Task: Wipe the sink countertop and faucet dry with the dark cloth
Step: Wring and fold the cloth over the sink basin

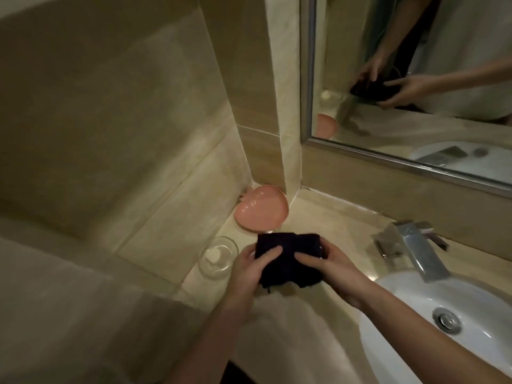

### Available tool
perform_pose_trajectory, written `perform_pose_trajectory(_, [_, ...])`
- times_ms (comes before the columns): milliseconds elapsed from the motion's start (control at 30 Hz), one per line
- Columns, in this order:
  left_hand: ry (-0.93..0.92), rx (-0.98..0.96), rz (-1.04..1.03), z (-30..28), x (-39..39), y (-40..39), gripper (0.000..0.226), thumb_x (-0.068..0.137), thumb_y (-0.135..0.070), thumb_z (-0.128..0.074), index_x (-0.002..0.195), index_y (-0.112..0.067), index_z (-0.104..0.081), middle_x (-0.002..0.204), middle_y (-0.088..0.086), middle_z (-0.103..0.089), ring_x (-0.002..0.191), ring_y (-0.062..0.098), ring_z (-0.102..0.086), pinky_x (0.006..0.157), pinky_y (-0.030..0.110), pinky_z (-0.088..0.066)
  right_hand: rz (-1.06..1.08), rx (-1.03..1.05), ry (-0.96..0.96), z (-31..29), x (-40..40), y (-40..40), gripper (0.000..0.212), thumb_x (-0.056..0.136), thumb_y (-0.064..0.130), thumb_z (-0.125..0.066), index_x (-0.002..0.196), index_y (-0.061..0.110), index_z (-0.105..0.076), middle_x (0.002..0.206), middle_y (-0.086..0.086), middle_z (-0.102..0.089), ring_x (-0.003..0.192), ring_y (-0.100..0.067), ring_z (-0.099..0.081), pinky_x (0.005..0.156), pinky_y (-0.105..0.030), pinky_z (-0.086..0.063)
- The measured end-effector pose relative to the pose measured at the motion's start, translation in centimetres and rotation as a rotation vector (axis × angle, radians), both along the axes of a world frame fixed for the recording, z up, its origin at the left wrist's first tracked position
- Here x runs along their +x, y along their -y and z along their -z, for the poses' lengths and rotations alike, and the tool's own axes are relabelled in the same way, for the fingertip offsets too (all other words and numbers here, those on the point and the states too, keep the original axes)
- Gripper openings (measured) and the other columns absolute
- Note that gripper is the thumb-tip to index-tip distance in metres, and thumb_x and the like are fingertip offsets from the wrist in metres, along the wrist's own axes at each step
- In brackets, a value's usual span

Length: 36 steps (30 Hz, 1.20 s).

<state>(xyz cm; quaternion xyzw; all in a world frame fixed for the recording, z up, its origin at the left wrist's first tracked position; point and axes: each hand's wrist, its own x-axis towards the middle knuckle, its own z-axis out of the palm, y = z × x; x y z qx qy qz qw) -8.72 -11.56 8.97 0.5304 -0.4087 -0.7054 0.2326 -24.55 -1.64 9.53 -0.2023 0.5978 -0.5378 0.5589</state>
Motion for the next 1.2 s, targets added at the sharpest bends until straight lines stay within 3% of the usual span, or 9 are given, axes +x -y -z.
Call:
perform_pose_trajectory(133, [-0.094, -0.087, -0.173, 0.6, -2.1, 4.5, 0.042, 0.087, 0.0, -0.073, 0.124, -0.01, -0.058, 0.111, 0.011, -0.074, 0.098, 0.029, -0.073, 0.075, 0.035, -0.062, 0.098, 0.019, -0.214, 0.6, -1.4, 7.6, 0.05, 0.079, 0.012, -0.082, 0.122, 0.018, -0.057, 0.113, -0.001, -0.067, 0.097, -0.014, -0.068, 0.083, -0.03, -0.058])
perform_pose_trajectory(267, [-0.079, -0.16, -0.292, 2.2, -4.7, 7.9, 0.039, 0.095, 0.0, -0.061, 0.13, -0.016, -0.054, 0.113, 0.0, -0.07, 0.105, 0.022, -0.07, 0.075, 0.032, -0.061, 0.068, -0.03, -0.433, 2.0, -2.8, 14.4, 0.065, 0.076, 0.009, -0.083, 0.13, 0.02, -0.047, 0.115, 0.003, -0.058, 0.1, -0.018, -0.065, 0.087, -0.039, -0.058])
perform_pose_trajectory(367, [-0.028, -0.148, -0.307, 3.4, -5.6, 9.7, 0.057, 0.097, 0.001, -0.057, 0.147, -0.017, -0.038, 0.135, 0.006, -0.06, 0.118, 0.024, -0.062, 0.071, 0.023, -0.058, 0.005, -0.053, -0.571, 3.5, -3.7, 17.8, 0.068, 0.077, 0.006, -0.081, 0.132, 0.019, -0.045, 0.118, 0.001, -0.054, 0.104, -0.019, -0.061, 0.087, -0.032, -0.055])
perform_pose_trajectory(433, [0.018, -0.212, -0.237, 4.5, -5.4, 10.5, 0.069, 0.096, 0.004, -0.056, 0.154, -0.019, -0.028, 0.138, 0.003, -0.054, 0.119, 0.019, -0.06, 0.084, 0.024, -0.055, -0.068, -0.067, -0.643, 4.7, -4.2, 19.1, 0.067, 0.078, 0.006, -0.08, 0.132, 0.02, -0.045, 0.123, 0.0, -0.054, 0.109, -0.018, -0.058, 0.09, -0.028, -0.051])
perform_pose_trajectory(500, [0.088, -0.317, -0.114, 5.8, -5.0, 11.2, 0.067, 0.091, 0.007, -0.057, 0.15, -0.023, -0.04, 0.137, 0.003, -0.059, 0.117, 0.016, -0.063, 0.093, 0.029, -0.055, -0.158, -0.07, -0.748, 6.1, -4.6, 19.6, 0.062, 0.08, 0.006, -0.075, 0.133, 0.021, -0.045, 0.129, -0.002, -0.051, 0.116, -0.021, -0.057, 0.098, -0.03, -0.049])
perform_pose_trajectory(633, [0.443, -0.493, 0.048, 6.8, -4.5, 11.4, 0.046, 0.086, -0.01, -0.067, 0.131, -0.022, -0.061, 0.127, 0.003, -0.063, 0.107, 0.018, -0.064, 0.083, 0.015, -0.051, -0.328, -0.042, -0.977, 7.6, -4.8, 19.2, 0.057, 0.087, 0.011, -0.068, 0.139, 0.017, -0.046, 0.143, -0.004, -0.045, 0.123, -0.024, -0.053, 0.102, -0.027, -0.042])
perform_pose_trajectory(767, [0.733, -0.651, 0.173, 7.2, -4.3, 10.9, 0.056, 0.084, -0.019, -0.072, 0.139, -0.018, -0.057, 0.138, 0.005, -0.05, 0.126, 0.023, -0.05, 0.106, 0.036, -0.046, -0.39, -0.047, -1.107, 8.5, -4.5, 19.2, 0.052, 0.09, 0.019, -0.068, 0.139, 0.013, -0.051, 0.15, 0.0, -0.04, 0.127, -0.023, -0.051, 0.103, -0.029, -0.043])
perform_pose_trajectory(967, [0.926, -0.691, 0.277, 6.9, -4.2, 11.0, 0.06, 0.09, -0.047, -0.063, 0.144, -0.024, -0.051, 0.126, 0.002, -0.052, 0.114, 0.018, -0.05, 0.092, 0.033, -0.048, -0.547, -0.026, -1.284, 9.4, -4.7, 21.7, 0.05, 0.099, 0.018, -0.055, 0.147, 0.011, -0.044, 0.157, -0.004, -0.035, 0.138, -0.026, -0.039, 0.112, -0.033, -0.036])
perform_pose_trajectory(1200, [0.891, -0.713, 0.286, 7.7, -3.4, 11.5, 0.061, 0.089, -0.046, -0.067, 0.144, -0.024, -0.051, 0.123, 0.001, -0.049, 0.112, 0.017, -0.048, 0.089, 0.03, -0.046, -0.526, -0.011, -1.3, 9.3, -4.4, 22.1, 0.049, 0.099, 0.018, -0.053, 0.147, 0.014, -0.044, 0.156, -0.003, -0.036, 0.139, -0.024, -0.037, 0.111, -0.034, -0.038])
